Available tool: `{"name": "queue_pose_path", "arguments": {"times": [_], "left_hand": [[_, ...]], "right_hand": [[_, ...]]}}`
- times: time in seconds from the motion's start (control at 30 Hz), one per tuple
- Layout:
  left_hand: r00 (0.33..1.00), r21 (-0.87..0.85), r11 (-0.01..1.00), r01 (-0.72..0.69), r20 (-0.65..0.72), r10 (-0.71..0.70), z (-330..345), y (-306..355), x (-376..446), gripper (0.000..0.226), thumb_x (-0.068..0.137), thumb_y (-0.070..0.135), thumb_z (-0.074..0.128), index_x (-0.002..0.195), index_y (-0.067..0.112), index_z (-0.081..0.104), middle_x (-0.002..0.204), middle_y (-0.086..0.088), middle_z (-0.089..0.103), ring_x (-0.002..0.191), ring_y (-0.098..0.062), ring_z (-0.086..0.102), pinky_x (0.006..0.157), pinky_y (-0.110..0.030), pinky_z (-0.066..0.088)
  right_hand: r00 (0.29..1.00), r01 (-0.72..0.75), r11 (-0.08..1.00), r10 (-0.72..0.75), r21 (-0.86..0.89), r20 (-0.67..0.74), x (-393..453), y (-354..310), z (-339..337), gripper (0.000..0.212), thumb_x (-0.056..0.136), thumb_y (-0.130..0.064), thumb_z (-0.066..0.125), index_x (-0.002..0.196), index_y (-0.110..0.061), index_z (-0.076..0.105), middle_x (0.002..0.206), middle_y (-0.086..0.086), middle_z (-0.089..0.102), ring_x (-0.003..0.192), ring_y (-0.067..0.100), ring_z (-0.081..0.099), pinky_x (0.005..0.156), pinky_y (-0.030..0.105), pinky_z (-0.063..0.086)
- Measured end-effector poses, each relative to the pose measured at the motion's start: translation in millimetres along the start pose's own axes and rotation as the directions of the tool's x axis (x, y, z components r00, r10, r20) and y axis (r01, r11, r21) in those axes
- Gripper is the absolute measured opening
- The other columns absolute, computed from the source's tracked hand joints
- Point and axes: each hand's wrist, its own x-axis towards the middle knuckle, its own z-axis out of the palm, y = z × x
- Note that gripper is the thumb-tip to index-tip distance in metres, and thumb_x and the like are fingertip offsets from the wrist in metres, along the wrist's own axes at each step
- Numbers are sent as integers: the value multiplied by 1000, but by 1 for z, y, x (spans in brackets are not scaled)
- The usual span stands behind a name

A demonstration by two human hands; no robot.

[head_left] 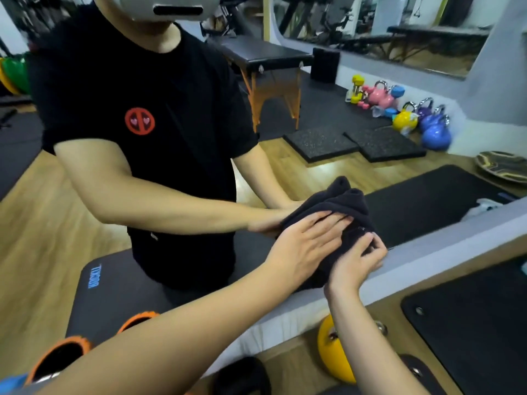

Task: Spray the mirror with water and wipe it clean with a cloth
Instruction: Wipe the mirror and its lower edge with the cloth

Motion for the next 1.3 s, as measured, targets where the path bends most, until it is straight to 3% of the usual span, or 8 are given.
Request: {"name": "queue_pose_path", "arguments": {"times": [0.2, 0.4, 0.57, 0.63, 0.77, 0.9, 1.03, 1.3], "left_hand": [[987, -17, 1000, 15, -160, -17, 32, -16, -94, 58, 100, 28, 36, 156, 16, 36, 168, 4, 10, 156, -21, 17, 124, -47, -18], [987, 17, 995, 97, -133, -94, 54, -49, -239, 76, 98, 28, 44, 162, 10, 7, 169, -11, -22, 155, -28, -6, 127, -46, -15], [992, -11, 994, 109, -57, -110, 56, -81, -343, 96, 93, 32, 60, 163, 11, -2, 171, -6, -16, 156, -24, -3, 128, -44, -11], [993, -19, 995, 97, -70, -98, 58, -87, -358, 93, 91, 29, 64, 163, 13, 7, 172, -5, -6, 156, -24, 0, 129, -43, -8], [983, -36, 995, 94, -152, -99, 58, -82, -343, 72, 95, 23, 57, 160, 15, 28, 170, -5, 14, 155, -26, 7, 129, -42, -4], [987, -56, 996, 69, -141, -76, 57, -66, -290, 71, 96, 27, 53, 161, 16, 27, 171, -3, 13, 156, -27, 6, 129, -44, -8], [997, -60, 998, -1, -79, -4, 50, -40, -207, 64, 101, 31, 39, 161, 17, 25, 171, -1, 14, 158, -22, 12, 124, -46, -21], [975, -32, 998, -53, 214, 58, 11, -11, -103, 64, 109, 38, 28, 164, 20, 2, 172, 1, -11, 158, -20, -11, 101, -55, -42]], "right_hand": [[978, 114, 988, -94, -102, 184, -88, 22, 3, 40, 104, -29, 49, 139, -10, 41, 138, 11, 37, 129, 28, 44, 99, 25, 36], [886, 280, 943, -183, -177, 426, -239, 44, 10, 59, 103, -25, 51, 154, -8, 26, 150, 15, 27, 134, 16, 28, 99, 2, 22], [823, 280, 943, -141, -177, 550, -343, 58, 21, 65, 103, -30, 50, 158, -18, 17, 154, 9, 14, 134, 20, 26, 104, 29, 33], [802, 296, 943, -159, -151, 576, -353, 61, 21, 65, 103, -28, 50, 157, -19, 17, 155, 8, 13, 134, 15, 26, 105, 23, 32], [791, 270, 957, -159, -105, 591, -334, 64, 15, 62, 104, -25, 49, 157, -22, 18, 156, -3, 11, 130, -2, 27, 96, -2, 27], [835, 252, 962, -164, -101, 526, -279, 59, 8, 61, 104, -21, 49, 157, -17, 19, 156, 3, 16, 134, 3, 30, 103, 6, 28], [892, 253, 955, -168, -156, 420, -204, 52, 5, 60, 104, -22, 48, 157, -16, 21, 155, 11, 20, 143, 27, 33, 114, 42, 35], [950, 201, 957, -138, -211, 280, -93, 37, -4, 53, 102, -30, 48, 151, -18, 32, 152, 17, 28, 138, 31, 39, 118, 45, 30]]}}
